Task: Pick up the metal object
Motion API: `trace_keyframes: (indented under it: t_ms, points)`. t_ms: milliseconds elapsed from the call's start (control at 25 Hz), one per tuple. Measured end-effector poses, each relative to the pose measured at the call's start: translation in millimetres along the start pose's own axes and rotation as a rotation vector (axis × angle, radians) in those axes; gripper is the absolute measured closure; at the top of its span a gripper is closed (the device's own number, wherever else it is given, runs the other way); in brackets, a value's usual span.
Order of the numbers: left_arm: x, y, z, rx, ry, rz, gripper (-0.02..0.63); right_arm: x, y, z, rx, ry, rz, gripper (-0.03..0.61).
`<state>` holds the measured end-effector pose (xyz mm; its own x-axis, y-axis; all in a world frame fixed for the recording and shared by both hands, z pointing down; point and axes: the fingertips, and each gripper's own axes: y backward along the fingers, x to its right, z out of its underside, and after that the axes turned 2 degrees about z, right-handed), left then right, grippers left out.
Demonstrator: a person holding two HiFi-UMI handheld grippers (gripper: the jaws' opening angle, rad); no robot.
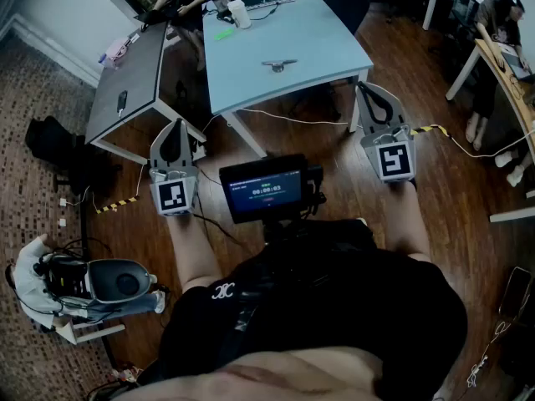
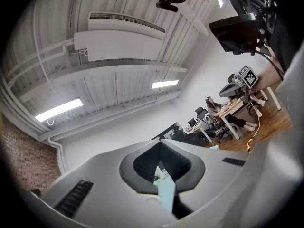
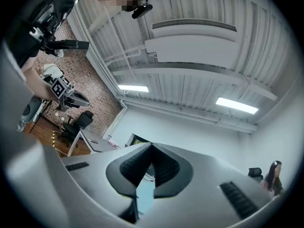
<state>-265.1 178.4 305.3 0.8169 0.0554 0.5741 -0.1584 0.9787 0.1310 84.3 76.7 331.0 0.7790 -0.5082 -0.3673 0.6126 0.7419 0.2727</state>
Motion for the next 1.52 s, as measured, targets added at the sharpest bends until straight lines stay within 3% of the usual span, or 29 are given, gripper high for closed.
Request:
trace_keyframes:
  t_ms: [400,560,840,1200,1520]
  points:
    - [17.5,2.1,41.3,0.002,-0.006,0.014,0.607,-21.5,6.3,40.9,-0.016,0.001,0.002,0.595]
    - [-4.3,-16.5,56.7,0.0,-0.002,0.005,0.607,-28.1,-27.4,52.2,-0.011,-0.001,-0.006,0.595]
    - [-57.1,-133.0,91.8,-0.049,-0.011,-0.026,0.607,11.8,-158.9,102.9,-0.022,-0.012,-0.04,0.595]
    - [-72.4,-336.8,100.2,-0.029,-0.019,-0.079,0.607,120.1,-311.5,200.5,-0.045,-0.03,-0.129,0.595]
    - [-75.1,-404.2,96.1,-0.068,-0.018,-0.079,0.607,146.4,-380.4,219.2,-0.041,-0.052,-0.218,0.595]
